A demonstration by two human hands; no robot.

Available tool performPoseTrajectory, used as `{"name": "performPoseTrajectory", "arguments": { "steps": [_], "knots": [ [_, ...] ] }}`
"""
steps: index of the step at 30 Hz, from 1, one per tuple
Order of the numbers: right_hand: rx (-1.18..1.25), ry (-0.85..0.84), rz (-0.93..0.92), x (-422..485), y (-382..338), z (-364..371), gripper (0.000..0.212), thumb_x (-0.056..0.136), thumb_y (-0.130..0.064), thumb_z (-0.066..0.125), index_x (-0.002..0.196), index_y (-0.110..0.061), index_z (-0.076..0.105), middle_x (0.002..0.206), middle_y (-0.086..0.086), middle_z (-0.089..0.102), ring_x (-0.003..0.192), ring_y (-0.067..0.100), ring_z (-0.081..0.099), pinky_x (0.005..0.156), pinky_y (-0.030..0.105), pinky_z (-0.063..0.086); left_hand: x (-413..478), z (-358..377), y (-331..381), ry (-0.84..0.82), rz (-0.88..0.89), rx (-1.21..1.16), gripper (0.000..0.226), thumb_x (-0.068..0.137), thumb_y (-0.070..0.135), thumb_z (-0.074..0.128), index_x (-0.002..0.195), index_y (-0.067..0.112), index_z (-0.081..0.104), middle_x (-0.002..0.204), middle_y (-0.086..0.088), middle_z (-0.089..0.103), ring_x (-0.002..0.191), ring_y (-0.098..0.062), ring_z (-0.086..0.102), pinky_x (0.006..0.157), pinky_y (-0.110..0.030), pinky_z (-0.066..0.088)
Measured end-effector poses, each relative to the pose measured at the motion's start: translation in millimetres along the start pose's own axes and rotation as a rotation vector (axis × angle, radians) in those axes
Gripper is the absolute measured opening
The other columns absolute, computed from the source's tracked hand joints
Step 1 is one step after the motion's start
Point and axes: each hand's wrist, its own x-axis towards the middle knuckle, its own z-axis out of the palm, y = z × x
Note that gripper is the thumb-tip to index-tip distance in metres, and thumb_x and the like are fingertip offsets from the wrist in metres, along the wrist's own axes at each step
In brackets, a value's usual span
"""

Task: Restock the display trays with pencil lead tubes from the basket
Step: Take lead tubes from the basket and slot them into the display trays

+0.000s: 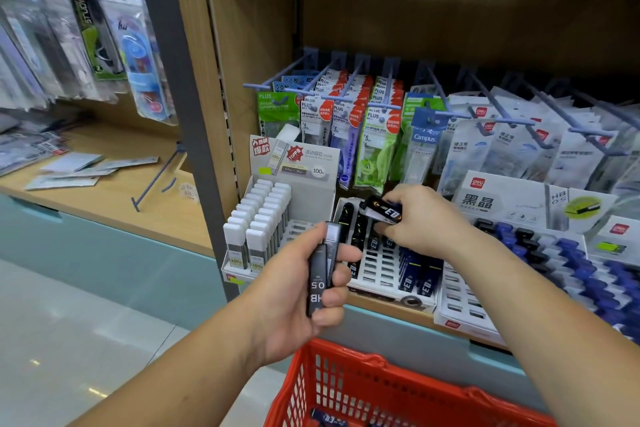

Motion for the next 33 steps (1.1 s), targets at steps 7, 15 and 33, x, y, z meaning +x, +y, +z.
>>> {"name": "performPoseTrajectory", "arguments": {
  "steps": [7, 15, 33],
  "knots": [
    [0.674, -0.058, -0.069, -22, -14, -24, 0.013, 0.084, -0.026, 0.084, 0.089, -0.018, 0.076, 0.064, 0.005, 0.066, 0.053, 0.014, 0.055, 0.053, 0.028, 0.043, -5, 3, 0, -0.003, -0.02, 0.137, 0.044, 0.099, 0.053, 0.057, 0.112, 0.015, 0.074, 0.069, 0.0, 0.048, 0.051, -0.011, 0.032, 0.044, -0.021, 0.011],
    [0.844, -0.266, -0.075, -43, -21, -35, 0.013, 0.085, -0.012, 0.082, 0.095, -0.008, 0.075, 0.065, 0.007, 0.064, 0.051, 0.017, 0.046, 0.045, 0.025, 0.033, -3, 18, -5, -0.056, -0.065, 0.167, 0.059, 0.1, 0.058, 0.049, 0.126, 0.01, 0.071, 0.072, -0.002, 0.049, 0.053, -0.011, 0.032, 0.046, -0.023, 0.011],
    [1.069, -0.319, 0.064, -62, -5, -35, 0.014, 0.087, -0.012, 0.079, 0.089, -0.007, 0.067, 0.056, 0.008, 0.051, 0.044, 0.016, 0.037, 0.047, 0.026, 0.03, -18, 28, -9, -0.115, 0.096, 0.519, 0.015, 0.101, 0.009, 0.064, 0.113, 0.004, 0.056, 0.091, -0.017, 0.071, 0.057, -0.017, 0.059, 0.04, -0.021, 0.023]
  ]
}}
